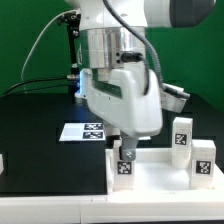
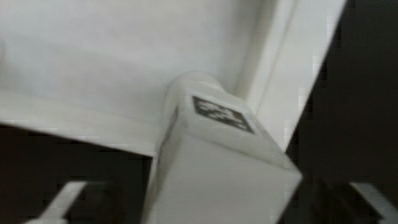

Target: Assemble square table

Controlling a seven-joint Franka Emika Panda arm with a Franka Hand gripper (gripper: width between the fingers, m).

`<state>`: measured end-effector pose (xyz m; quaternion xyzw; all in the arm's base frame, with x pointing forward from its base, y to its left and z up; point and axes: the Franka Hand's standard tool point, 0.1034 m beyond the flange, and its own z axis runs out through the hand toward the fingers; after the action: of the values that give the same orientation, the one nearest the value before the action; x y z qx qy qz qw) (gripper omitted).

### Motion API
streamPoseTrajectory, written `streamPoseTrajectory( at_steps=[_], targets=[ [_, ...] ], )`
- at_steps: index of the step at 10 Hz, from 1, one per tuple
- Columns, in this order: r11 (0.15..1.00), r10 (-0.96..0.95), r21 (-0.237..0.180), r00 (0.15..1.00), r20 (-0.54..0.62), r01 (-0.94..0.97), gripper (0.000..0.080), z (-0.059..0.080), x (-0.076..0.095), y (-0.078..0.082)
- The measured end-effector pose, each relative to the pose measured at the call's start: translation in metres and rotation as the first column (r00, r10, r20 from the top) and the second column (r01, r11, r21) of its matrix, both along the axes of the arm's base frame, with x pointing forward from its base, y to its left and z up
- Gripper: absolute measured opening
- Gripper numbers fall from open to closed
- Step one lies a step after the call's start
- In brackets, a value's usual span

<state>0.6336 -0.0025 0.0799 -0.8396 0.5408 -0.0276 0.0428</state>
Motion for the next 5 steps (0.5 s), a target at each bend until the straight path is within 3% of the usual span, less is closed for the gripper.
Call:
streamPoseTrajectory(
  at_steps=[1,4,5],
  targets=[
    [0.999,0.031,-0.025,0.999,0.037,-0.03,0.0616,0.0,0.002,0.002],
    [0.962,0.269,-0.062,0.963,0.032,-0.267,0.0648,-0.001,0.002,0.002],
    [0.833,0.545,-0.123,0.838,0.024,-0.539,0.0649,0.001,0.006,0.01]
  ],
)
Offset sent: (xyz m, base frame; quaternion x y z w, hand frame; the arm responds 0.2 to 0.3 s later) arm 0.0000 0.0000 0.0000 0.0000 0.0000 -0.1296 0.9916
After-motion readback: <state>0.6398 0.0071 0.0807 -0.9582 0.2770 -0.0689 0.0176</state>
